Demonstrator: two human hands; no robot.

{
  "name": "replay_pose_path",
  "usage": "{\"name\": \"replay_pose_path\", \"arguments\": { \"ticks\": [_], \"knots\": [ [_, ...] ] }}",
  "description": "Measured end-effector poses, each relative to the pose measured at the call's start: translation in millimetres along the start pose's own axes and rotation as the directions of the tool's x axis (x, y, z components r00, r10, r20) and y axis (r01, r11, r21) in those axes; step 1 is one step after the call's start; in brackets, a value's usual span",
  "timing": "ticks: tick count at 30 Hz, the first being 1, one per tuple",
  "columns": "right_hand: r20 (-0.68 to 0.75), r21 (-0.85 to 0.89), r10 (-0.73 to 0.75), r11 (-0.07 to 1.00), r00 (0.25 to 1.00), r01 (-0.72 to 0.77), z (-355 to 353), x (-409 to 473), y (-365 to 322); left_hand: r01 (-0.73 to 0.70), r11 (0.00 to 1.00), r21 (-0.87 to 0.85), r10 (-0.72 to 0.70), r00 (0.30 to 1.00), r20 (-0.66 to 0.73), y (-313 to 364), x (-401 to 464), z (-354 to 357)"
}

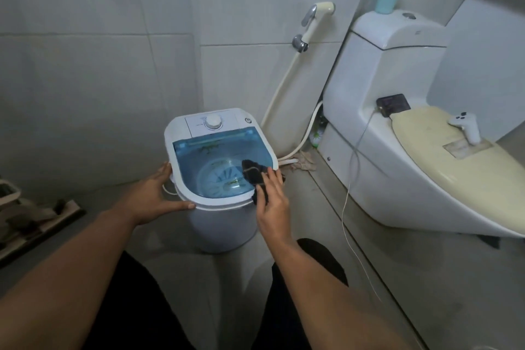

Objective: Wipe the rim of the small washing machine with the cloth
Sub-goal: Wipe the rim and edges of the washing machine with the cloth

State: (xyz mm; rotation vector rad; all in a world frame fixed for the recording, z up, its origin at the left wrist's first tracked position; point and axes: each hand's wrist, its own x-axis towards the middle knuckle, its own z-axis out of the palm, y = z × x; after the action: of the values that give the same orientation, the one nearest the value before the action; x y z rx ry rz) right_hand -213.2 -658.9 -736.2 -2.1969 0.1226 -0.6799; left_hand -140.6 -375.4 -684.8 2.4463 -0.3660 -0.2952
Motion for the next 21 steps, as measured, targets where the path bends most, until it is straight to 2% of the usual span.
{"name": "replay_pose_path", "arguments": {
  "ticks": [4, 11, 15, 21],
  "knots": [
    [0.067, -0.06, -0.214, 0.974, 0.975, 0.218, 10, -31, -4, 0.017, 1.0, 0.0, -0.017, 1.0, -0.01, -3, -1, 1],
    [0.217, -0.084, -0.503, 0.844, 0.836, 0.53, 37, -42, -30, 0.007, 0.999, 0.031, -0.006, 0.999, -0.038, -13, 4, 5],
    [0.252, -0.068, -0.542, 0.816, 0.802, 0.574, 57, -41, -44, -0.022, 0.998, 0.057, 0.026, 0.998, -0.062, -23, 9, 9],
    [0.334, -0.112, -0.44, 0.859, 0.834, 0.499, 78, -25, -74, -0.093, 0.995, -0.029, 0.09, 0.993, -0.078, -41, 12, 14]
  ]
}}
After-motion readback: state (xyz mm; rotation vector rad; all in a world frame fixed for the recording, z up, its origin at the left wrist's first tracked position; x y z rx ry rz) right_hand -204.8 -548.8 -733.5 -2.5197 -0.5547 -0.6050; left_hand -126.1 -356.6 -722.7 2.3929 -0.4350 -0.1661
